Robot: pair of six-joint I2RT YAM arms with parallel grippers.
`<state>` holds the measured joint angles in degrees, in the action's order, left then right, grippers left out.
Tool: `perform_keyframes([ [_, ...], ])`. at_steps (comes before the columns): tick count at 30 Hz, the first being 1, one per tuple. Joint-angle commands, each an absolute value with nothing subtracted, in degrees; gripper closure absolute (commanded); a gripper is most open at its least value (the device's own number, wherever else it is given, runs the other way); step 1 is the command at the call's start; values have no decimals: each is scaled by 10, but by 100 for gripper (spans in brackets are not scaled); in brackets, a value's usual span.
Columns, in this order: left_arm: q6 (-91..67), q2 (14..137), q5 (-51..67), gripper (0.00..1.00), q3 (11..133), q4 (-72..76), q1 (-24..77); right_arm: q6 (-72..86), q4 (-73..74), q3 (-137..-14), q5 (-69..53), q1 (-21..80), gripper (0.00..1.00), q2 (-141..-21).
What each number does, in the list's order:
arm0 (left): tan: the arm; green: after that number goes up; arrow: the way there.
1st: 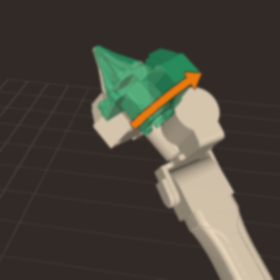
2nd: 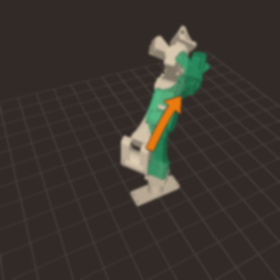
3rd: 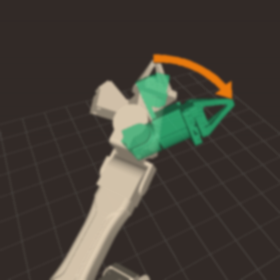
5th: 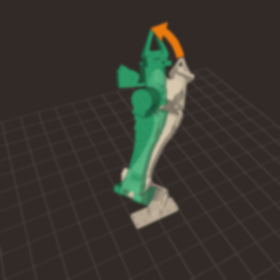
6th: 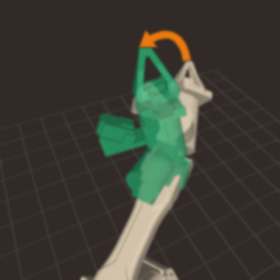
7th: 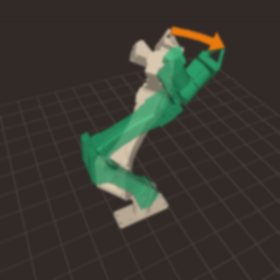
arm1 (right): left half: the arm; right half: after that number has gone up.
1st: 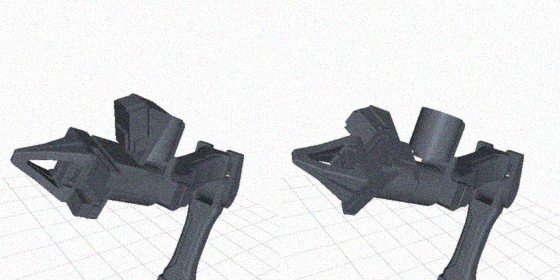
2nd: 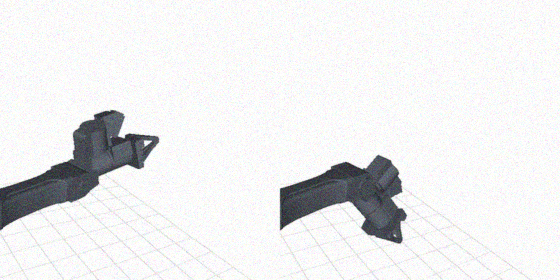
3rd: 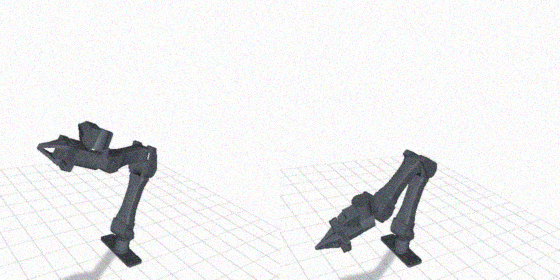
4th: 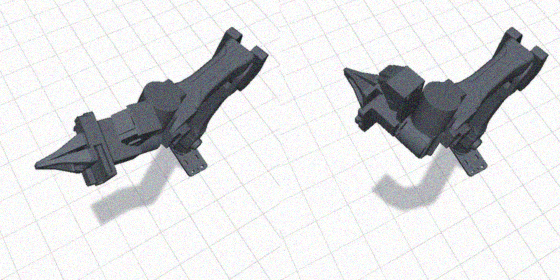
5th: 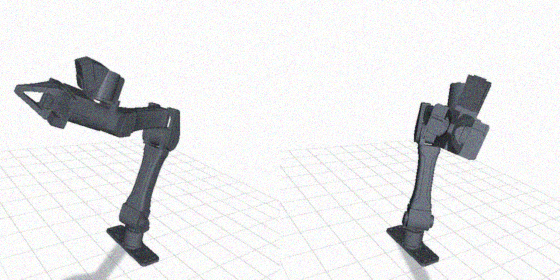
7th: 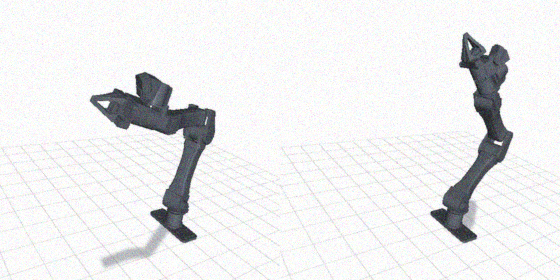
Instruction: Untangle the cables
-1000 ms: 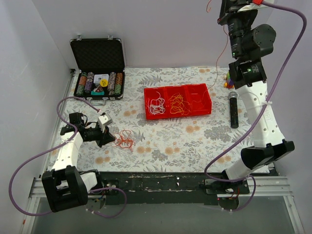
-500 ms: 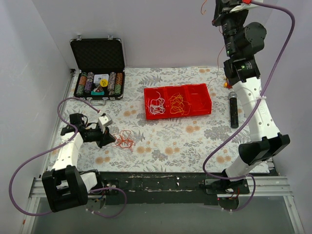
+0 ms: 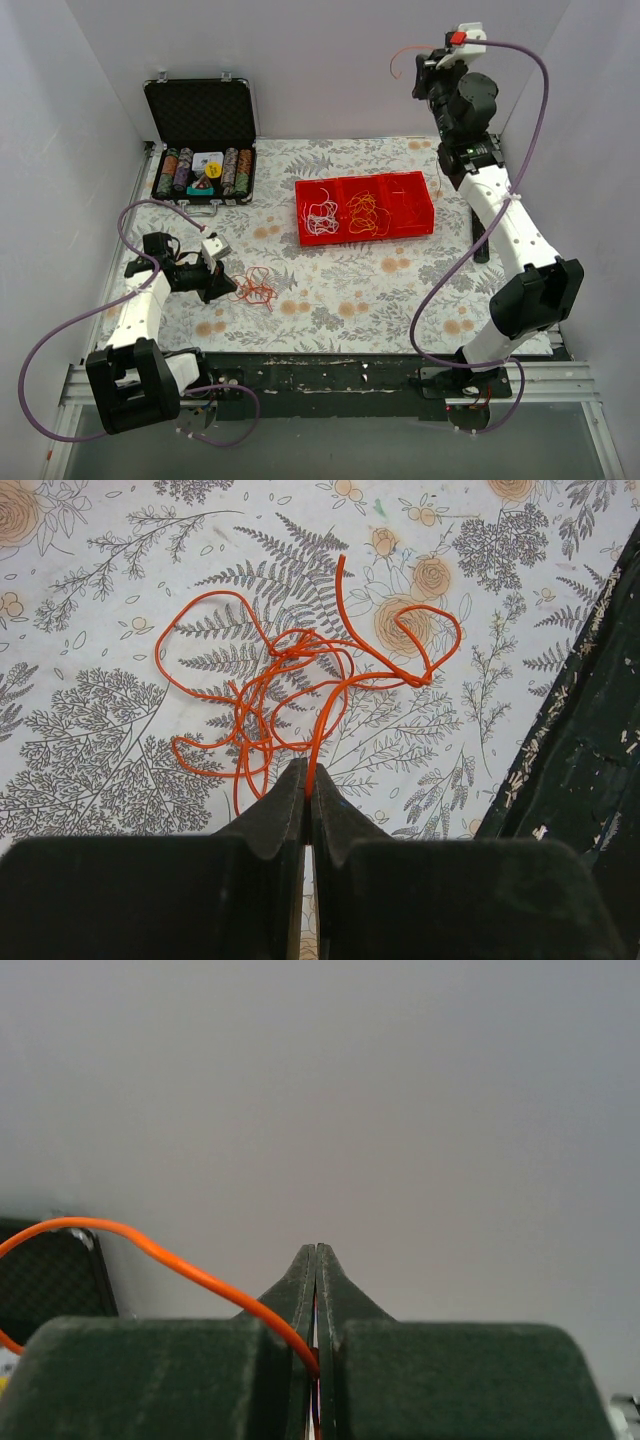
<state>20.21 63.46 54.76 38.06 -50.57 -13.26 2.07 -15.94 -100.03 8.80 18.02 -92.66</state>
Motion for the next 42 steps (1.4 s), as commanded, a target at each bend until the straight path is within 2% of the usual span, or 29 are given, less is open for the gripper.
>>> perform_keyframes([
  [1,215,630,563,100,380,-507,-130,29,-185,-948,110,178,99,-891],
  [8,217,624,563,100,371,-508,-131,31,-178,-889,114,176,99,-879],
  [18,213,623,567,100,370,-507,-131,95,-100,-961,38,151,99,-961],
  [22,211,624,569,100,371,-506,-130,137,-119,-981,-24,151,99,-992],
  [29,207,626,572,100,374,-503,-130,201,-156,-981,-62,151,99,-1016],
  [32,207,628,572,100,374,-502,-131,205,-145,-929,-58,152,99,-993],
  [36,206,628,577,100,372,-500,-130,207,-172,-797,-48,153,99,-946],
  [42,198,629,584,100,378,-501,-130,224,-150,-740,-32,153,99,-946],
])
